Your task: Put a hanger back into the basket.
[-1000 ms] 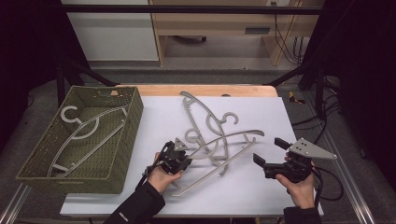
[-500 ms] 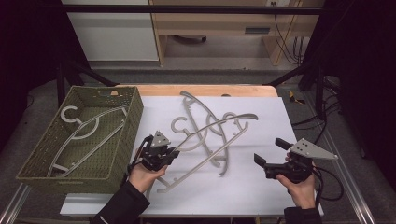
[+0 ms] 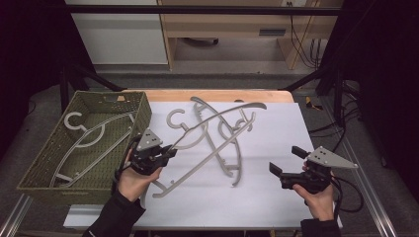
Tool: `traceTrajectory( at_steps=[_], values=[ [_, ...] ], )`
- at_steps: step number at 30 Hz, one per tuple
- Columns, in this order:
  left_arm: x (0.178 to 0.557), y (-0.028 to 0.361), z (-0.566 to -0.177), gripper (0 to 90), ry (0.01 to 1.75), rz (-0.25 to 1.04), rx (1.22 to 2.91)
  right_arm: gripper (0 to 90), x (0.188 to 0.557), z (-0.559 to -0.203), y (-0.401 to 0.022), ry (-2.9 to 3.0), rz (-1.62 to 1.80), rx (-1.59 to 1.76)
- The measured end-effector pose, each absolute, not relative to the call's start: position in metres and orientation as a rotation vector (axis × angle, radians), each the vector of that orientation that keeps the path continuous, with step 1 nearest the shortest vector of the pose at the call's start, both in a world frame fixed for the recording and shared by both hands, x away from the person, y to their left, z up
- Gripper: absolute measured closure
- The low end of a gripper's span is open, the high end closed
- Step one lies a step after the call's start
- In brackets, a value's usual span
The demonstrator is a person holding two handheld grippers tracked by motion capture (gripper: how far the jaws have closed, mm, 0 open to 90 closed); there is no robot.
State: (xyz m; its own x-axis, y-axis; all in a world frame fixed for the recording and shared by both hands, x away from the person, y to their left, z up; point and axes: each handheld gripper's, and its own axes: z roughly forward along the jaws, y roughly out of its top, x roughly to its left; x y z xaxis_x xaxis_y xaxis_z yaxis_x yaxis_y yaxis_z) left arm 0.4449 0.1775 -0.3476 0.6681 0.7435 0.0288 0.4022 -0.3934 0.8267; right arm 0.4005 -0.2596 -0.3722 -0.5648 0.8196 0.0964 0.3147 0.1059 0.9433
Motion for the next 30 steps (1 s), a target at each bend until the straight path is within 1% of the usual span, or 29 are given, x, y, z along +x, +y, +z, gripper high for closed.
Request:
traceTrajectory(
  at_steps=[3, 9, 16, 25, 30],
  values=[
    [0.446, 0.185, -0.339, 81.0, 0.886, 0.53, 2.008, 2.7, 0.4, -0.372, -0.259, 1.931, 1.464, 1.102],
    [0.45, 0.198, -0.32, 81.1, 0.884, 0.597, 2.069, 2.7, 0.401, -0.373, -0.259, 1.935, 1.454, 1.11],
    [0.453, 0.211, -0.297, 81.1, 0.887, 0.651, 2.073, 2.6, 0.401, -0.372, -0.26, 1.932, 1.458, 1.105],
    [0.466, 0.257, -0.27, 81.0, 0.928, 0.655, 2.021, 2.5, 0.401, -0.372, -0.259, 1.931, 1.456, 1.106],
    [0.472, 0.277, -0.266, 81.1, 0.935, 0.705, 2.029, 2.5, 0.402, -0.373, -0.258, 1.937, 1.456, 1.107]
  ],
)
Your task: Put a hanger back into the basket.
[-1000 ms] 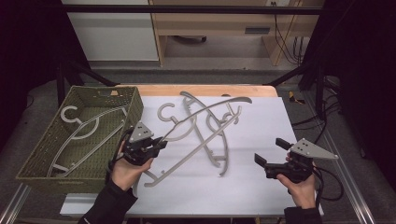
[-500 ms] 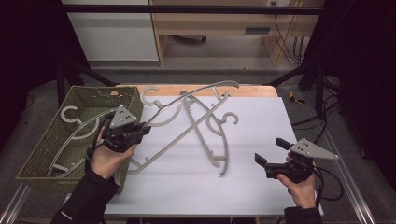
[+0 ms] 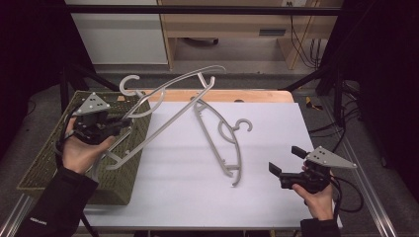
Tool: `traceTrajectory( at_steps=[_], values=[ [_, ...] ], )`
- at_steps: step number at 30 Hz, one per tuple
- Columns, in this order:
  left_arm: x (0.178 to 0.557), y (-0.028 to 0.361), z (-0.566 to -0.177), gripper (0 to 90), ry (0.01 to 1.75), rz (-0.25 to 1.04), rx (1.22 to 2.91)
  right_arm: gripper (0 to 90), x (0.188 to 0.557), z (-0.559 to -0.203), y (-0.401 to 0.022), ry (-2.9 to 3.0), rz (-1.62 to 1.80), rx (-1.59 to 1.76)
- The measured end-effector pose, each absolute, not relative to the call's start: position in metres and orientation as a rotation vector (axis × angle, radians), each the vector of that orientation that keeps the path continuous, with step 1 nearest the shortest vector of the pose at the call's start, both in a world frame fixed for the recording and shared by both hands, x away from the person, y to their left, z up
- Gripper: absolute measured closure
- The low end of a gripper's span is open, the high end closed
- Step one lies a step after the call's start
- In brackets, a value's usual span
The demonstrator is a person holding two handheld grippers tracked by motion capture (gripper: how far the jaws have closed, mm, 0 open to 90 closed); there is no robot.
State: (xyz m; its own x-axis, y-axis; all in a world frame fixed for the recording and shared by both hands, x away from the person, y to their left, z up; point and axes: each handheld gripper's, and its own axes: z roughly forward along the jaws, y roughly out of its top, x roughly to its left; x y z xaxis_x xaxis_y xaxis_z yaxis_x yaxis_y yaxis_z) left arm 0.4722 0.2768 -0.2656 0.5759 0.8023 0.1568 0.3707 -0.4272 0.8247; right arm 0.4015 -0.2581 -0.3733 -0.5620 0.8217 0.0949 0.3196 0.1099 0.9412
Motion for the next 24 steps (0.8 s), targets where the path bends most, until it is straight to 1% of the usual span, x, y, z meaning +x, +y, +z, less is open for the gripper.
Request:
traceTrajectory(
  at_steps=[9, 15, 24],
  values=[
    [0.487, 0.31, -0.274, 81.1, 0.999, 0.74, 2.056, 2.5, 0.402, -0.374, -0.258, 1.937, 1.453, 1.109],
    [0.492, 0.329, -0.281, 81.1, 0.999, 0.775, 2.103, 2.5, 0.402, -0.374, -0.257, 1.939, 1.45, 1.112],
    [0.496, 0.364, -0.29, 81.0, 1.061, 0.803, 2.084, 2.5, 0.403, -0.375, -0.256, 1.941, 1.446, 1.112]
  ],
)
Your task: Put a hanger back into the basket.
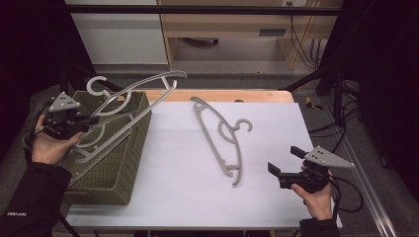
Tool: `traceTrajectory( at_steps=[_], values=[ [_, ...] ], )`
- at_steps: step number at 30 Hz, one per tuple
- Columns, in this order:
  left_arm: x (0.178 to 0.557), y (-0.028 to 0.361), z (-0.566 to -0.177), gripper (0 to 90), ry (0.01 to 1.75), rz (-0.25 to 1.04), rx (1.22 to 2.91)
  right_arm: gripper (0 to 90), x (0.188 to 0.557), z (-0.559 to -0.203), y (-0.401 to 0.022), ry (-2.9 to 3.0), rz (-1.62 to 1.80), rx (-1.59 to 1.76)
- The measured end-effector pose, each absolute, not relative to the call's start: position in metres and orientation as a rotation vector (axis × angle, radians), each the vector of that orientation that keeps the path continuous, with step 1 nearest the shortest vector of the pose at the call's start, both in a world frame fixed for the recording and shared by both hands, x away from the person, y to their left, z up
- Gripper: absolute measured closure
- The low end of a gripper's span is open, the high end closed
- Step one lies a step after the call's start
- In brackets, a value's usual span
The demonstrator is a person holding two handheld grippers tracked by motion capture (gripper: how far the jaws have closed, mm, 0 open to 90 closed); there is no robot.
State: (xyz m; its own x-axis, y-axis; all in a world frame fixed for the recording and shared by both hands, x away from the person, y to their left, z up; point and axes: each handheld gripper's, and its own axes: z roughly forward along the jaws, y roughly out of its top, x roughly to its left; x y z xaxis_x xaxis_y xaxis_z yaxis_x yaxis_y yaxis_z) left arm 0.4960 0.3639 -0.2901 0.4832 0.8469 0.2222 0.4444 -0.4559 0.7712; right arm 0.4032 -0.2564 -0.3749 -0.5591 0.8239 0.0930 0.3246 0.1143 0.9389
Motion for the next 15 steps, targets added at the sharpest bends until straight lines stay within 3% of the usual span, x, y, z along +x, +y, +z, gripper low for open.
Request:
traceTrajectory(
  at_steps=[15],
  values=[
    [0.495, 0.413, -0.31, 81.0, 1.168, 0.901, 2.06, 2.5, 0.404, -0.376, -0.254, 1.948, 1.443, 1.114]
  ],
)
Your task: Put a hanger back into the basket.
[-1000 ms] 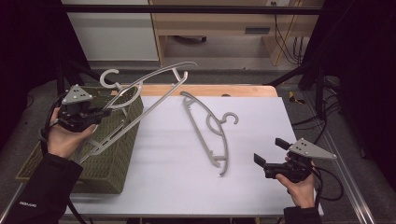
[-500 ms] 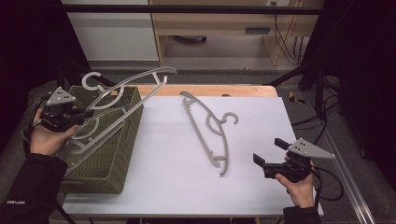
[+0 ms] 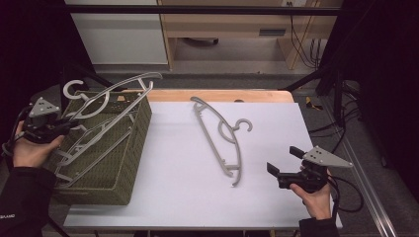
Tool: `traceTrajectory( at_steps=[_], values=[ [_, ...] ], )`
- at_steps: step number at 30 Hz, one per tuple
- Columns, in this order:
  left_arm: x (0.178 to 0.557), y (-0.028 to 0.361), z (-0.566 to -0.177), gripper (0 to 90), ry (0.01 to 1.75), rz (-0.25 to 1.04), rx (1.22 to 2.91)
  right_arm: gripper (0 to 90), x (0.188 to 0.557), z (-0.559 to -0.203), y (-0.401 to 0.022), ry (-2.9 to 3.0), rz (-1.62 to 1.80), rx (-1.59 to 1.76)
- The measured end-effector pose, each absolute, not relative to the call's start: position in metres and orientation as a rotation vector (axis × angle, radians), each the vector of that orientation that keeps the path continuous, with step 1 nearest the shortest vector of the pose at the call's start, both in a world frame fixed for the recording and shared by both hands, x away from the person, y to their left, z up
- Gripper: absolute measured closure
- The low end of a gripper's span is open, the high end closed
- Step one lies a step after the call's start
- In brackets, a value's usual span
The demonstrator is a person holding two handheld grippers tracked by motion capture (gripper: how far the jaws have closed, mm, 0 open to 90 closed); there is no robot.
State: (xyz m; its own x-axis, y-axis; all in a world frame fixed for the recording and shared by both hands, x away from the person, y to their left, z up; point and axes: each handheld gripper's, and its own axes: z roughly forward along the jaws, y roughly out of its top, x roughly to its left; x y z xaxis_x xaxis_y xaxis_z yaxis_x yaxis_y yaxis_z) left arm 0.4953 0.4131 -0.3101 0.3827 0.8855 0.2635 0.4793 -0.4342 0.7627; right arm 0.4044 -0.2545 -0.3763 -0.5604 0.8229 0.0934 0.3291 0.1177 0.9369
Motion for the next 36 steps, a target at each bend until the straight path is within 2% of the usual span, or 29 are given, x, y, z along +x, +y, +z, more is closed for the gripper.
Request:
traceTrajectory(
  at_steps=[13, 36],
  values=[
    [0.496, 0.439, -0.329, 81.1, 1.238, 0.934, 2.101, 2.5, 0.403, -0.376, -0.256, 1.948, 1.444, 1.113],
    [0.493, 0.45, -0.349, 81.1, 1.286, 1.023, 2.147, 2.4, 0.405, -0.378, -0.255, 1.963, 1.425, 1.105]
  ],
)
